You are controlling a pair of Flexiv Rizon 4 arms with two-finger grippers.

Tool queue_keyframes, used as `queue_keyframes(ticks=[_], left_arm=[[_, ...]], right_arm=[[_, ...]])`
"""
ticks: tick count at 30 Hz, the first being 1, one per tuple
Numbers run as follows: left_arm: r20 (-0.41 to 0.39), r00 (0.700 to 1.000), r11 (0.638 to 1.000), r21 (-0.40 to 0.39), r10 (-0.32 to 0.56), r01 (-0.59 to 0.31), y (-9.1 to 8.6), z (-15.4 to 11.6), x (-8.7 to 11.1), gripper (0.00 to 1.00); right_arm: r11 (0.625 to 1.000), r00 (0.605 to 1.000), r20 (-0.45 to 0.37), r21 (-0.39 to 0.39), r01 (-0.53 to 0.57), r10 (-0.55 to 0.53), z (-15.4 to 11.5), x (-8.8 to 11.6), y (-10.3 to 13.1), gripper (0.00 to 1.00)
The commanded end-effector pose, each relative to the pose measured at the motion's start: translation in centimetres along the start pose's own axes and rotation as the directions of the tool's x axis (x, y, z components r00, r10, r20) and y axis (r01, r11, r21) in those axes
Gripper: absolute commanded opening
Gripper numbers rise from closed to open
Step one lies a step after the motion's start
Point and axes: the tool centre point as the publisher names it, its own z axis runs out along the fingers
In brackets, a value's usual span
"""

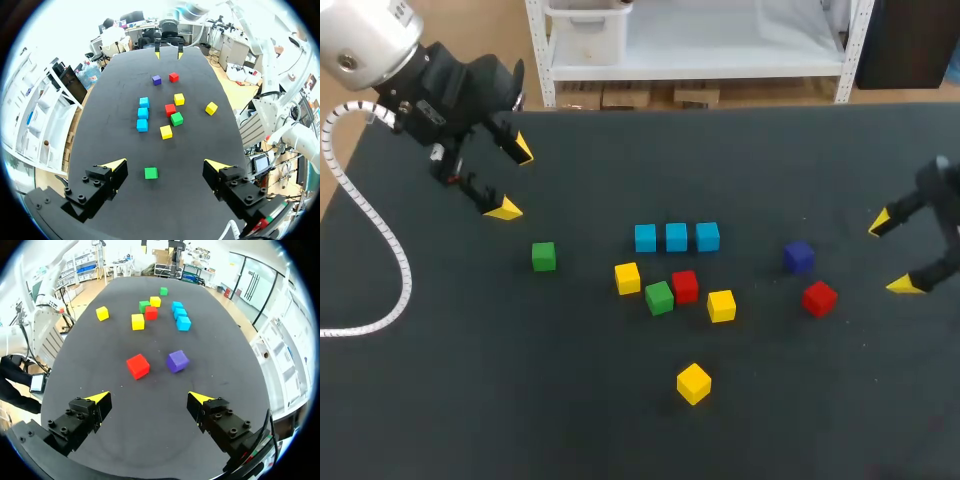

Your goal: Place the blue cubes, place green cubes on the blue cubes, place the yellow cubes on the green cubes, then place the red cubes on the yellow cubes, and place purple cube on the red cubes.

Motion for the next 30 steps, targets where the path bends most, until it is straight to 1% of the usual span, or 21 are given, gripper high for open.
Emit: queue_keyframes(ticks=[1, 6, 8, 11, 14, 16, 19, 24, 30], left_arm=[[0.002, 1.0, 1.0, 0.0, 0.002, -0.002, 0.0, 0.0, 0.1, 1.0], [0.002, 1.0, 1.0, 0.0, 0.002, -0.002, 0.0, 0.0, 0.1, 1.0], [-0.021, 0.999, 0.999, -0.027, 0.024, -0.025, -0.1, -0.1, 0.7, 1.0], [-0.087, 0.996, 0.999, -0.036, 0.03, -0.033, -0.1, 0.3, 1.9, 1.0], [-0.126, 0.992, 0.998, -0.056, 0.028, -0.035, 0.0, 1.0, 3.1, 1.0], [-0.118, 0.992, 0.995, -0.085, 0.033, -0.043, 0.1, 1.5, 3.8, 1.0], [-0.153, 0.987, 0.994, -0.081, 0.056, -0.069, 0.2, 2.7, 4.5, 1.0], [-0.162, 0.985, 0.996, -0.057, 0.055, -0.065, 0.8, 4.7, 5.6, 1.0], [-0.176, 0.981, 0.996, -0.032, 0.078, -0.085, 1.9, 6.8, 6.5, 1.0]], right_arm=[[1.0, 1.0, -0.003, -0.005, -0.001, 0.001, 0.1, -0.1, -0.3, 1.0], [1.0, 1.0, -0.003, -0.005, -0.001, 0.001, 0.1, -0.1, -0.3, 1.0], [1.0, 1.0, -0.003, -0.005, -0.001, 0.001, 0.1, -0.1, -0.3, 1.0], [1.0, 1.0, -0.003, -0.005, -0.001, 0.001, 0.1, -0.1, -0.3, 1.0], [1.0, 1.0, -0.003, -0.005, -0.001, 0.001, 0.1, -0.1, -0.3, 1.0], [1.0, 1.0, -0.003, -0.005, -0.001, 0.001, 0.1, -0.1, -0.3, 1.0], [1.0, 1.0, -0.003, -0.005, -0.001, 0.001, 0.1, -0.1, -0.3, 1.0], [1.0, 1.0, -0.003, -0.005, -0.001, 0.001, 0.1, -0.1, -0.3, 1.0], [1.0, 1.0, -0.003, -0.005, -0.001, 0.001, 0.1, -0.1, -0.3, 1.0]])
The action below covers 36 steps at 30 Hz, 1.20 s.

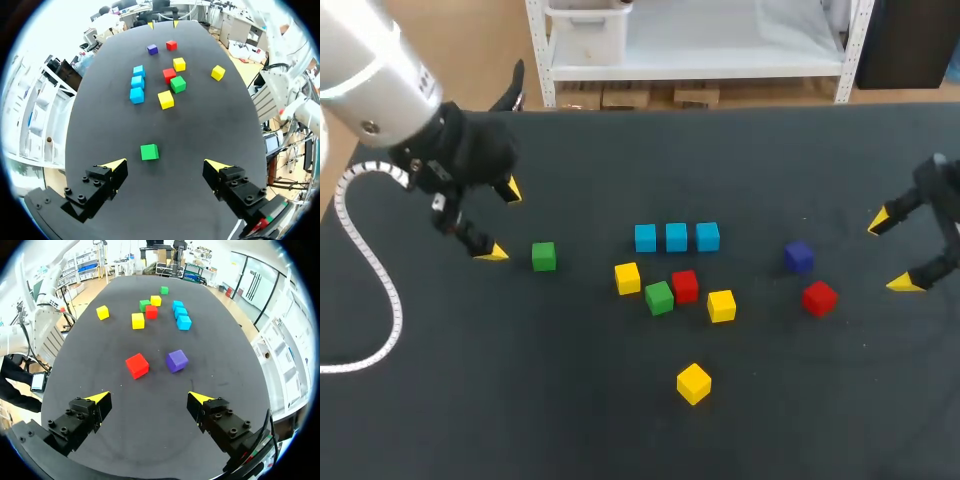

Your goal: Place the blue cubes, place green cubes on the blue cubes, place the yellow cubes on the green cubes, then place the red cubes on the yellow cubes, and place purple cube on the red cubes.

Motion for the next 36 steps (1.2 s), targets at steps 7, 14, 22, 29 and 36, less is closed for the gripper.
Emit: queue_keyframes(ticks=[7, 14, 22, 29, 36], left_arm=[[-0.023, 1.0, 0.999, 0.043, -0.014, 0.015, 2.7, 4.8, 0.6, 1.0], [-0.005, 0.998, 0.998, 0.04, -0.055, 0.056, 2.9, 7.8, 0.6, 1.0], [-0.004, 0.992, 0.991, 0.025, -0.128, 0.128, 3.2, 9.4, 1.3, 1.0], [-0.022, 0.987, 0.987, 0.023, -0.158, 0.158, 2.9, 9.9, 2.4, 1.0], [-0.031, 0.984, 0.984, 0.025, -0.173, 0.174, 2.8, 9.9, 2.8, 1.0]], right_arm=[[1.0, 1.0, 0.002, 0.0, 0.001, -0.001, 0.0, 0.0, 0.0, 1.0], [1.0, 1.0, 0.002, 0.0, 0.001, -0.001, 0.0, 0.0, 0.0, 1.0], [1.0, 1.0, 0.002, 0.0, 0.001, -0.001, 0.0, 0.0, 0.0, 1.0], [1.0, 1.0, 0.002, 0.0, 0.001, -0.001, 0.0, 0.0, 0.0, 1.0], [1.0, 1.0, 0.002, 0.0, 0.001, -0.001, 0.0, 0.0, 0.0, 1.0]])
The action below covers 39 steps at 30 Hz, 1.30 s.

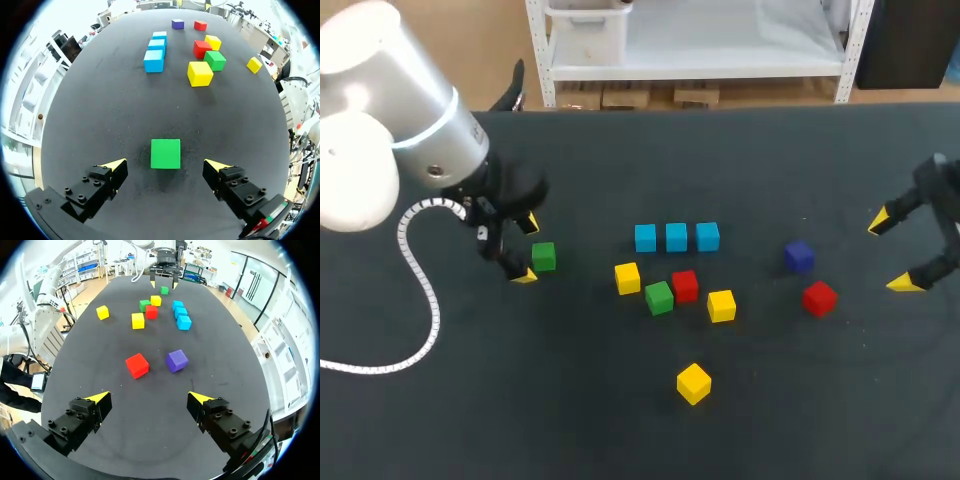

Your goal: Place the blue cubes, place green cubes on the blue cubes, place the yellow cubes on the green cubes, then place the red cubes on the yellow cubes, and place purple cube on the red cubes.

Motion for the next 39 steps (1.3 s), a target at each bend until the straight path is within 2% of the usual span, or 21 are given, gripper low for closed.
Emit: queue_keyframes(ticks=[1, 8, 11, 13, 14, 17, 20, 22, 24, 25, 32, 39], left_arm=[[-0.001, 1.0, 1.0, 0.002, 0.0, 0.0, 0.0, 0.1, 0.0, 1.0], [0.004, 1.0, 1.0, 0.002, 0.003, -0.003, 0.2, 0.3, -0.4, 1.0], [0.003, 1.0, 1.0, 0.005, 0.006, -0.006, 0.2, 0.3, -0.6, 0.97], [0.001, 1.0, 1.0, 0.006, 0.007, -0.007, 0.2, 0.4, -0.7, 0.77], [-0.001, 1.0, 1.0, 0.006, 0.007, -0.007, 0.2, 0.4, -0.7, 0.64], [-0.005, 1.0, 1.0, 0.008, 0.006, -0.006, 0.2, 0.5, -0.7, 0.48], [-0.008, 1.0, 1.0, 0.011, 0.006, -0.006, 0.2, 0.5, -0.8, 0.42], [-0.009, 1.0, 1.0, 0.011, 0.005, -0.005, 0.2, 0.5, -0.8, 0.32], [-0.011, 1.0, 1.0, 0.011, 0.006, -0.006, 0.2, 0.5, -0.8, 0.07], [-0.012, 1.0, 1.0, 0.011, 0.005, -0.005, 0.2, 0.5, -0.9, 0.0], [-0.003, 1.0, 1.0, -0.001, -0.004, 0.004, -0.9, -1.1, -1.8, 0.0], [0.011, 1.0, 1.0, -0.023, -0.02, 0.02, -2.6, -4.3, -4.5, 0.0]], right_arm=[[1.0, 1.0, 0.002, 0.0, 0.001, -0.001, 0.1, 0.0, 0.0, 1.0], [1.0, 1.0, 0.002, 0.0, 0.001, -0.001, 0.1, 0.0, 0.0, 1.0], [1.0, 1.0, 0.002, 0.0, 0.001, -0.001, 0.1, 0.0, 0.0, 1.0], [1.0, 1.0, 0.002, 0.0, 0.001, -0.001, 0.1, 0.0, 0.0, 1.0], [1.0, 1.0, 0.002, 0.0, 0.001, -0.001, 0.1, 0.0, 0.0, 1.0], [1.0, 1.0, 0.002, 0.0, 0.001, -0.001, 0.1, 0.0, 0.0, 1.0], [1.0, 1.0, 0.002, 0.0, 0.001, -0.001, 0.1, 0.0, 0.0, 1.0], [1.0, 1.0, 0.002, 0.0, 0.001, -0.001, 0.1, 0.0, 0.0, 1.0], [1.0, 1.0, 0.002, 0.0, 0.001, -0.001, 0.1, 0.0, 0.0, 1.0], [1.0, 1.0, 0.002, 0.0, 0.001, -0.001, 0.1, 0.0, 0.0, 1.0], [1.0, 1.0, 0.002, 0.0, 0.001, -0.001, 0.1, 0.0, 0.0, 1.0], [1.0, 1.0, 0.002, 0.0, 0.001, -0.001, 0.1, 0.0, 0.0, 1.0]])
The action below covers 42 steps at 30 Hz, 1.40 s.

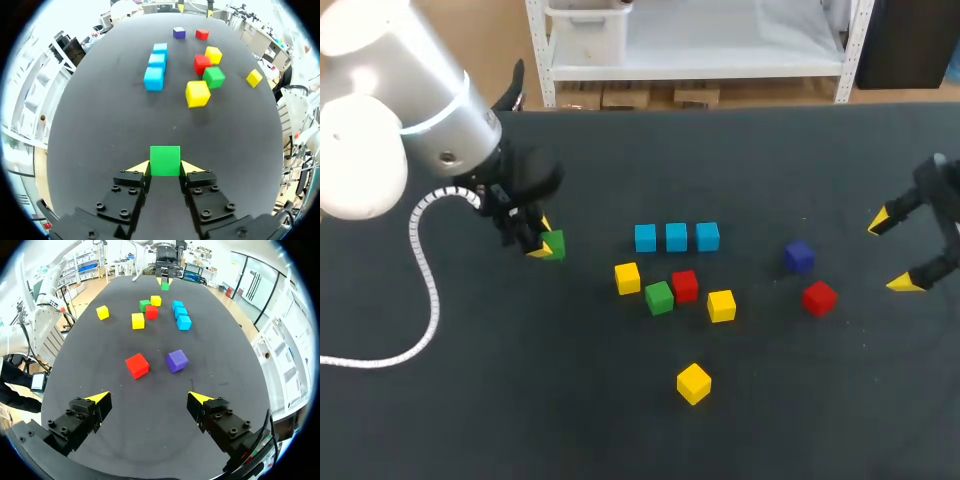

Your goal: Place the blue cubes, place green cubes on the blue cubes, place the yellow cubes on the green cubes, then place the red cubes on the yellow cubes, and place purple cube on the red cubes.

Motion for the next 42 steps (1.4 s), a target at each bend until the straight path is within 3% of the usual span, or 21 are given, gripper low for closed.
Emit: queue_keyframes(ticks=[1, 9, 20, 33, 42], left_arm=[[-0.011, 1.0, 1.0, -0.021, 0.002, -0.002, -1.8, -2.3, -1.5, 0.0], [-0.001, 1.0, 0.999, -0.027, 0.025, -0.025, -2.0, -4.1, -6.3, 0.0], [0.002, 0.994, 0.993, -0.01, 0.114, -0.114, -0.5, -3.0, -11.5, 0.0], [0.039, 0.987, 0.988, -0.002, 0.157, -0.157, 1.1, 0.3, -15.0, 0.0], [0.05, 0.986, 0.987, -0.012, 0.161, -0.16, 2.0, 1.8, -15.9, 0.0]], right_arm=[[1.0, 1.0, 0.002, 0.0, 0.001, -0.001, 0.1, 0.0, 0.0, 1.0], [1.0, 1.0, 0.002, 0.0, 0.001, -0.001, 0.1, 0.0, 0.0, 1.0], [1.0, 1.0, 0.002, 0.0, 0.001, -0.001, 0.1, 0.0, 0.0, 1.0], [1.0, 1.0, 0.002, 0.0, 0.001, -0.001, 0.1, 0.0, 0.0, 1.0], [1.0, 1.0, 0.002, 0.0, 0.001, -0.001, 0.1, 0.0, 0.0, 1.0]])
